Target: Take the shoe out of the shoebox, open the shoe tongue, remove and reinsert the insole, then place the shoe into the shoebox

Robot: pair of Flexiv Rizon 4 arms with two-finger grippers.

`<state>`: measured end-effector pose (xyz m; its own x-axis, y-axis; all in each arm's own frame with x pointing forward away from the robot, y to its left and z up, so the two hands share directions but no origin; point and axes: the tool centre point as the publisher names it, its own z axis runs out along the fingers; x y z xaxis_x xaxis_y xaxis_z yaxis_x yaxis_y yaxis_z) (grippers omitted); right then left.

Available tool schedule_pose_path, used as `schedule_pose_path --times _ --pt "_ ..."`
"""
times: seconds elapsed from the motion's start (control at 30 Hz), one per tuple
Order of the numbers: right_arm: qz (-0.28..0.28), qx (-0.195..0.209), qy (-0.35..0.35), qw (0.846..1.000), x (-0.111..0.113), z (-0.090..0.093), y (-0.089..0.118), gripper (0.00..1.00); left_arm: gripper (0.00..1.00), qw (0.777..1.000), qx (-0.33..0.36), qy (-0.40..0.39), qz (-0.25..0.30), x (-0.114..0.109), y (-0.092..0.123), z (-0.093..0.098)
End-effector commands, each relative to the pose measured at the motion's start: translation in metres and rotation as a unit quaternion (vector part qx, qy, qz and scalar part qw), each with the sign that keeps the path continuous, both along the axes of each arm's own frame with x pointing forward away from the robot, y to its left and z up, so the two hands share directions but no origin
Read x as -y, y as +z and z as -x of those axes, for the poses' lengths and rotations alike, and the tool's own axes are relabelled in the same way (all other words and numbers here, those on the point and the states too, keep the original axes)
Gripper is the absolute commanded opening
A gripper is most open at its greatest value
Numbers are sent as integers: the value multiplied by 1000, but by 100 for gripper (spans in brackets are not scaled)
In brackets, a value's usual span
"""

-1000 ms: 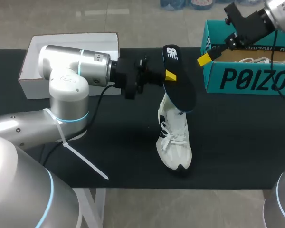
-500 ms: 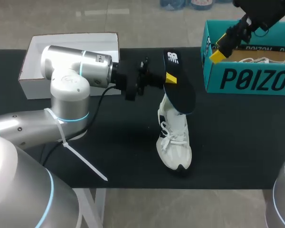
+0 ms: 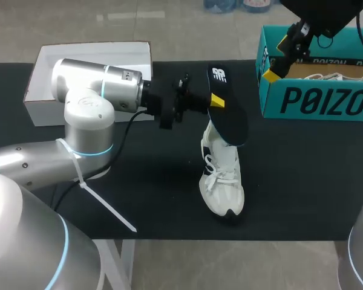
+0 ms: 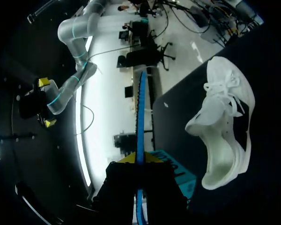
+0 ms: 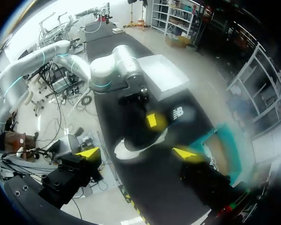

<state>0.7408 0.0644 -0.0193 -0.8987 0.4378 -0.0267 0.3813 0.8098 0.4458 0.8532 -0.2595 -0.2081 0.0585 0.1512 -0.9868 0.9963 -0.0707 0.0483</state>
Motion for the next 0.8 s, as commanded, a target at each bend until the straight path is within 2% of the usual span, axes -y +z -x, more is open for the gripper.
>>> schedule_pose_path --times 0.03,0.57,0.6,0.67,0.7,0.77,0.8 --pt "5 12 -7 1000 1 5 -1 100 0 1000 -4 12 0 -1 1 1" --pt "5 12 -7 1000 1 5 -1 100 0 1000 -4 12 0 -1 1 1" --pt "5 12 -7 1000 1 5 -1 100 0 996 -85 -1 13 -4 7 -3" --pt "5 12 -7 1000 1 5 -1 100 0 983 -181 -1 8 -6 12 -9" --pt "5 12 -7 1000 1 5 -1 100 0 976 -215 -10 17 -7 15 -9" --pt "5 12 -7 1000 1 5 -1 100 0 948 -318 -15 32 -5 20 -10" --pt "5 12 -7 1000 1 5 -1 100 0 941 -336 -21 41 -5 22 -9"
